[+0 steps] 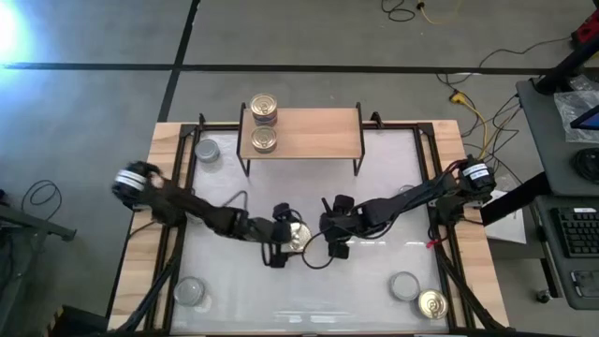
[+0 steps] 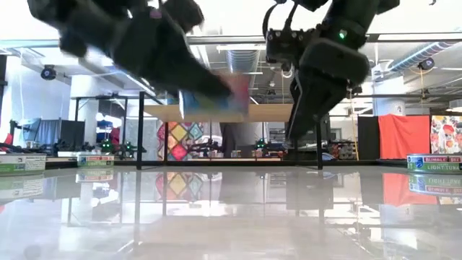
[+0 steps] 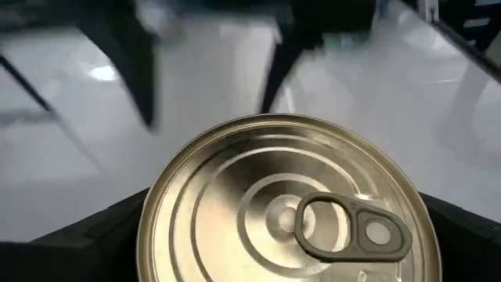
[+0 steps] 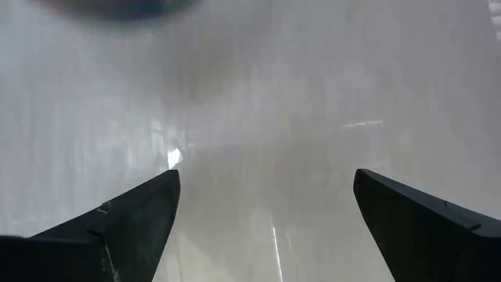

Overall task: Stack canned seafood by type on shelf
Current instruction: Stack the blue-pink tuna can on top of the other blue-pink tuna on the shelf

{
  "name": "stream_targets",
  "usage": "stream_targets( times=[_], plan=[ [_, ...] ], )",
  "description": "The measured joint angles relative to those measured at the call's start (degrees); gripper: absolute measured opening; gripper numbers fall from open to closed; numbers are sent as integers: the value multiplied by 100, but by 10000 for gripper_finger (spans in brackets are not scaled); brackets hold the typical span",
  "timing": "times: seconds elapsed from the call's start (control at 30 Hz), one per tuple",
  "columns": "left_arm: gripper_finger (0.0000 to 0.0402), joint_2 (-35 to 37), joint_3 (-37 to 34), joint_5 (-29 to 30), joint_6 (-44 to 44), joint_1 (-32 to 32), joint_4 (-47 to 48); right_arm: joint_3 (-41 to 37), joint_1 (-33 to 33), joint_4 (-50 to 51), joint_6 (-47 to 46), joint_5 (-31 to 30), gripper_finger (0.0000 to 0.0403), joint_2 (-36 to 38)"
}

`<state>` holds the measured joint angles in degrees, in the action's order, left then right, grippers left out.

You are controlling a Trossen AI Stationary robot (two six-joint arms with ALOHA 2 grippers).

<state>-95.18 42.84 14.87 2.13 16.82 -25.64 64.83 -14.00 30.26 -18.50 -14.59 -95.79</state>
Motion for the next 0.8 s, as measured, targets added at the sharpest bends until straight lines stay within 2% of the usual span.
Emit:
stream_targets(
  times=[0.17, 0.27, 0.4, 0.5, 0.57, 0.7, 0.8],
  plan=[
    [383, 1613, -45, 683, -724, -306, 1587, 332, 0, 81, 36, -15, 373, 0],
    [384, 2503, -43, 673, -873, -782, 2127, 609, 4, 81, 401, -126, 373, 0],
    [392, 3366, -45, 437, -1084, -1709, 2627, 1290, 98, 78, 1253, -875, 373, 0],
    [392, 3797, 17, 24, -1048, -2620, 2757, 1849, 276, 0, 1885, -1102, 373, 2],
    [391, 3915, 135, -550, -854, -3292, 2976, 2142, 437, -124, 2108, -1102, 373, 2],
    [390, 3843, 519, -1921, -666, -4407, 3647, 2516, 822, -343, 2286, -1095, 373, 2],
    [390, 3636, 728, -2324, -832, -4879, 3936, 2565, 1109, -620, 2400, -1083, 373, 2]
  ],
)
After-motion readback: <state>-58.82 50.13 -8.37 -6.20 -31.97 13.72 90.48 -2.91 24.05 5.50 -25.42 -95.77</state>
